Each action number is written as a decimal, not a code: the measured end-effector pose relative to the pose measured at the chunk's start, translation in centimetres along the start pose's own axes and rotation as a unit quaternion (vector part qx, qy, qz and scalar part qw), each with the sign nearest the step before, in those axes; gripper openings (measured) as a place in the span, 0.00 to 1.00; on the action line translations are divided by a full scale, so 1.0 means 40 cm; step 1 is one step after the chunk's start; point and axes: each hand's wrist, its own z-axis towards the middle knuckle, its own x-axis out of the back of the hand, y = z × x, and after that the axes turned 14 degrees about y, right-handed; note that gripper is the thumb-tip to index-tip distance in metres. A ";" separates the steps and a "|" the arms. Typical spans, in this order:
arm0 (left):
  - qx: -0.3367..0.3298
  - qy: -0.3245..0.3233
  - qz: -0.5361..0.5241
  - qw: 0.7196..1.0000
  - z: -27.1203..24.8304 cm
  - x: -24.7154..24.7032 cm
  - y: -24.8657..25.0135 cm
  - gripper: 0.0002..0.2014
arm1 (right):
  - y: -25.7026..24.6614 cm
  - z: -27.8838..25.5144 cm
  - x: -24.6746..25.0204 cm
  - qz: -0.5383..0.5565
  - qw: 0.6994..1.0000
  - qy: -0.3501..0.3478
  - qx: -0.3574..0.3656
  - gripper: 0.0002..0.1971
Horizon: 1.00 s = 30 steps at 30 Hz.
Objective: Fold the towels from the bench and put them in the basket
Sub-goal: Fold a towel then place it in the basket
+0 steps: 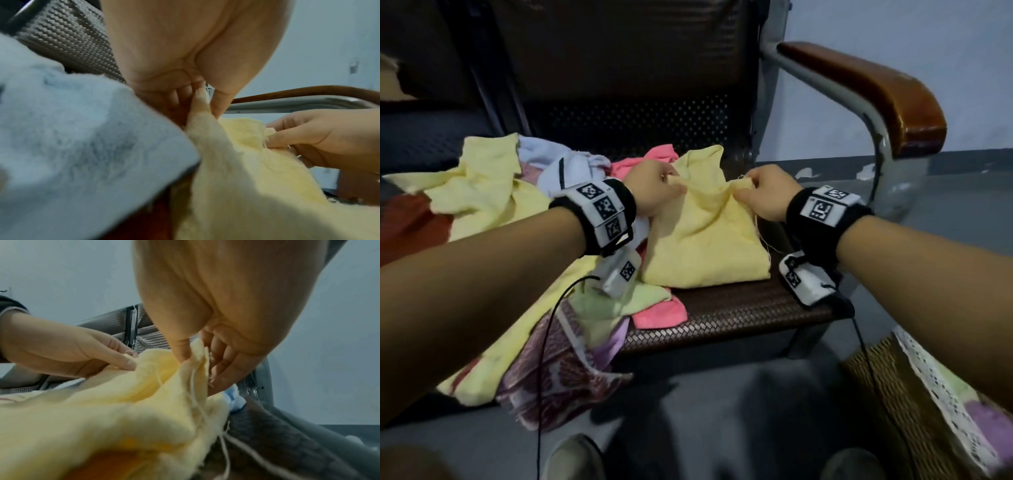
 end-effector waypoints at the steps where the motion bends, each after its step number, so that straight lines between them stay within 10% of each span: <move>1: 0.013 0.016 0.006 1.000 0.016 -0.013 -0.012 0.08 | 0.001 0.011 -0.013 -0.011 1.000 0.014 -0.002 0.10; 7: 0.064 0.023 0.007 0.998 0.040 -0.039 -0.063 0.14 | 0.005 0.045 -0.033 -0.007 1.000 -0.004 -0.019 0.18; 11: 0.032 0.033 -0.096 0.994 -0.014 0.024 -0.040 0.19 | -0.006 -0.006 0.015 -0.046 0.991 -0.069 0.108 0.27; 15: -0.062 -0.188 -0.022 0.980 -0.110 0.069 -0.030 0.29 | 0.000 -0.100 0.016 -0.182 0.932 -0.242 0.200 0.37; 18: -0.124 -0.238 0.153 0.951 -0.172 0.050 -0.042 0.46 | 0.005 -0.143 0.009 -0.237 0.914 -0.238 0.226 0.38; 22: -0.136 -0.203 0.154 0.957 -0.193 0.051 -0.031 0.28 | 0.008 -0.151 0.039 -0.222 0.925 -0.191 0.243 0.09; 24: -0.129 -0.167 0.124 0.970 -0.192 0.066 -0.029 0.11 | 0.010 -0.155 0.061 -0.196 0.941 -0.175 0.212 0.09; 30: 0.039 -0.101 -0.131 0.985 -0.204 0.072 -0.028 0.13 | 0.021 -0.168 0.108 -0.067 0.982 -0.126 0.127 0.22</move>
